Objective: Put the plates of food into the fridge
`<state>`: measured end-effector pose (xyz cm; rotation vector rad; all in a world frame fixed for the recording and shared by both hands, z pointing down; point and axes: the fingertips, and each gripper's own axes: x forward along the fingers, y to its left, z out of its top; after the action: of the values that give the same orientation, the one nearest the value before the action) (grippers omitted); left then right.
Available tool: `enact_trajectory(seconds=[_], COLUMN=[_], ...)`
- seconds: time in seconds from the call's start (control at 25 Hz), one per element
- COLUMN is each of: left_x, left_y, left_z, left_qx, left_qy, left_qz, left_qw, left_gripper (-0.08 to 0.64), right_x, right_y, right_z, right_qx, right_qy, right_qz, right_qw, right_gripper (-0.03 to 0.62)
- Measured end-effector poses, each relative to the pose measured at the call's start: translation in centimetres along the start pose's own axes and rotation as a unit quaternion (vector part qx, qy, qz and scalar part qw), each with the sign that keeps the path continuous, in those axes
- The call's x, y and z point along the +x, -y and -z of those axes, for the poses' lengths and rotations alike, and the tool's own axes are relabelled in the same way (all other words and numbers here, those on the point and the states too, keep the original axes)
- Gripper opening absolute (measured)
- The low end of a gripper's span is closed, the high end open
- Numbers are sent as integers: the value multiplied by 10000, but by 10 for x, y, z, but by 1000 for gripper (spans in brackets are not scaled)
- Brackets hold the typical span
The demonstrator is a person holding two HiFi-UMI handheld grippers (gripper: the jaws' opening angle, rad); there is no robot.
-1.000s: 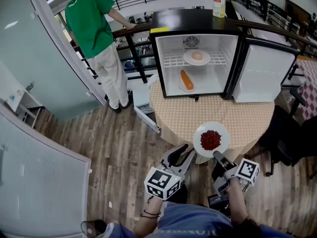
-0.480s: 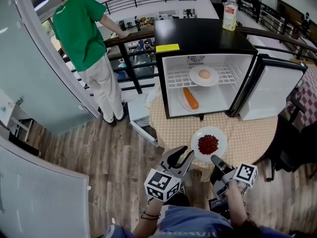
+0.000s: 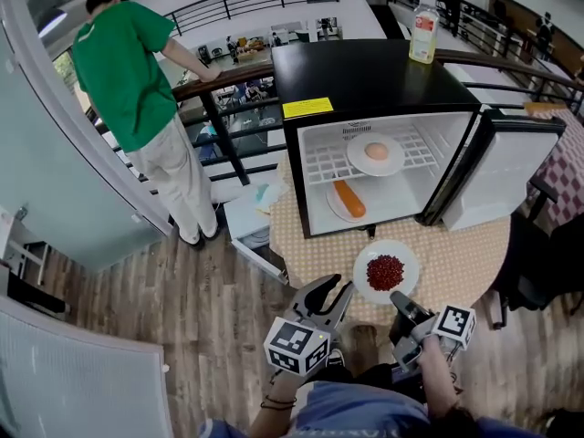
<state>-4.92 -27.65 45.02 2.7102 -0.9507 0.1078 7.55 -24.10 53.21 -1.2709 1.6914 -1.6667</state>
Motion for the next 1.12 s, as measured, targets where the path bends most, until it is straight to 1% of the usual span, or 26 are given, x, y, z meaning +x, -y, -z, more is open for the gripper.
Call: enact_trajectory(seconds=[0.08,0.2,0.32,0.48,0.68,0.88,1.12], left_x=[6,17,27,42,59,73,77], left_y=[1,0,-7,-26,-44,-55,-61], left_z=[2,3,1,-7,-25,-34,-39], left_qx=[-16,-21,-74,-104,-131,-185,-159], left_qy=[-20,-96,-129,-87,28,115,124], left_qz=[63,135,96,-149,-487,-729,-930], left_qw=[10000,9999,9998,9998,9987,9971,9955], left_gripper=[98,98,98,98,98,98,98], right_x=[-1,4,10,22,31,45,90], right_y=[3,1,-5,-14,-34,-64,-100], right_z=[-4,-13,-23,-40,-74,-109,-125], right_qx=[-5,25,46,-17,-275,-360,-505], right_qy=[36,72,40,-66,-184,-154,-485], right_qz=[56,12,-32,-96,-227,-533,-963], right_qw=[10000,10000,10000,9999,9992,9978,9929], right_gripper=[26,26,26,26,26,26,26])
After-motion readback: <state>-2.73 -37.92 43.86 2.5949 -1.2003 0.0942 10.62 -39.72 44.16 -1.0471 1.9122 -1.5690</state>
